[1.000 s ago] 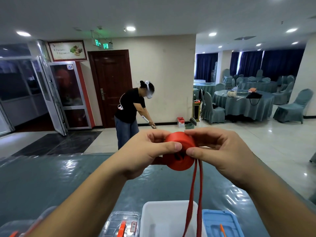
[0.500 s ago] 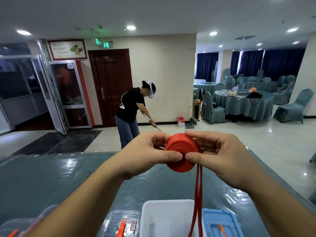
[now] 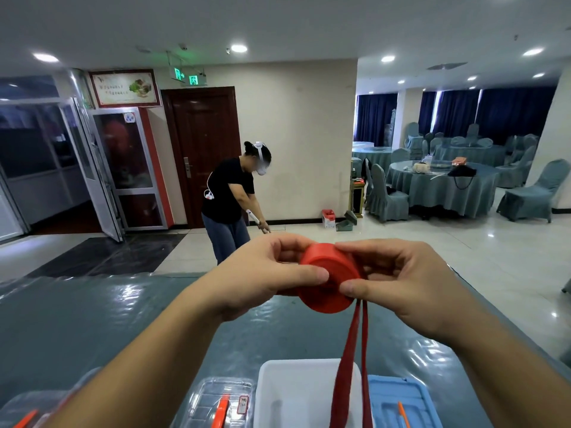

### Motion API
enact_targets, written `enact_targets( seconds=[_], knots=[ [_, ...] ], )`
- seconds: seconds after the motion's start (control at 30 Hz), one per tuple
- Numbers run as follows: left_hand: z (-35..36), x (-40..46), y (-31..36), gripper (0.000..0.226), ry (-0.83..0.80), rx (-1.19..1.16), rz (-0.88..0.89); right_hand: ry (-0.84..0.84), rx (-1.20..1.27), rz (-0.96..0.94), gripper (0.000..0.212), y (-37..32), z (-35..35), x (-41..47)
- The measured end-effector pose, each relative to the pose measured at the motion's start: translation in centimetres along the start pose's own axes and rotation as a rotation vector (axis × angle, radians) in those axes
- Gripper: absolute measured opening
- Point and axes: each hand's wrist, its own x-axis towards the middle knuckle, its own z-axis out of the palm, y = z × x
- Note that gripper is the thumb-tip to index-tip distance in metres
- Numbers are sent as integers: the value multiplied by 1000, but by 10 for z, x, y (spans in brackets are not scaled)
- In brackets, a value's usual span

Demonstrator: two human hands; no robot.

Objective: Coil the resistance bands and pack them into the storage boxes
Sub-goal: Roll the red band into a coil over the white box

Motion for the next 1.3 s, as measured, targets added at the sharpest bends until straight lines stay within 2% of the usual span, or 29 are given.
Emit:
enact_targets(
  seconds=[0.07,0.1,0.2,0.3,0.4,0.5,0.67,0.73,0.8,0.9,0.93,1.03,1.13,1.23,1.3],
  knots=[
    [0,0,3,42,-19,134,3,-70,-64,14,51,-4,-2,2],
    [0,1,4,44,-9,126,7,-82,-60,11,53,-6,-3,3],
    [0,0,5,40,28,-54,34,-10,-19,-8,63,-7,-2,3],
    [3,-3,4,44,30,-109,36,27,26,-21,52,-6,0,-1],
    [3,-3,5,48,1,43,27,-37,-36,11,45,-9,-2,0],
    [0,-2,12,35,0,145,30,-90,-93,36,44,-13,-5,3],
    [7,-4,6,36,64,-197,48,15,64,11,56,-9,-3,0],
    [12,-4,0,43,66,-237,21,9,98,42,54,-7,-5,-2],
    [14,-4,-2,43,59,-170,11,-23,55,65,51,-9,-7,-1],
    [10,-4,4,36,3,121,13,-66,-68,78,46,-14,-8,1],
    [8,-3,6,35,-2,152,13,-64,-73,75,47,-14,-8,2],
    [8,-3,8,39,46,-59,36,-14,8,47,56,-15,-7,1],
    [13,-4,4,35,98,-243,40,17,99,31,51,-12,-4,-2],
    [14,-3,2,37,76,-206,15,-4,80,55,45,-12,-6,-2],
    [11,-2,6,44,25,-63,9,-57,8,69,42,-15,-7,0]
  ],
)
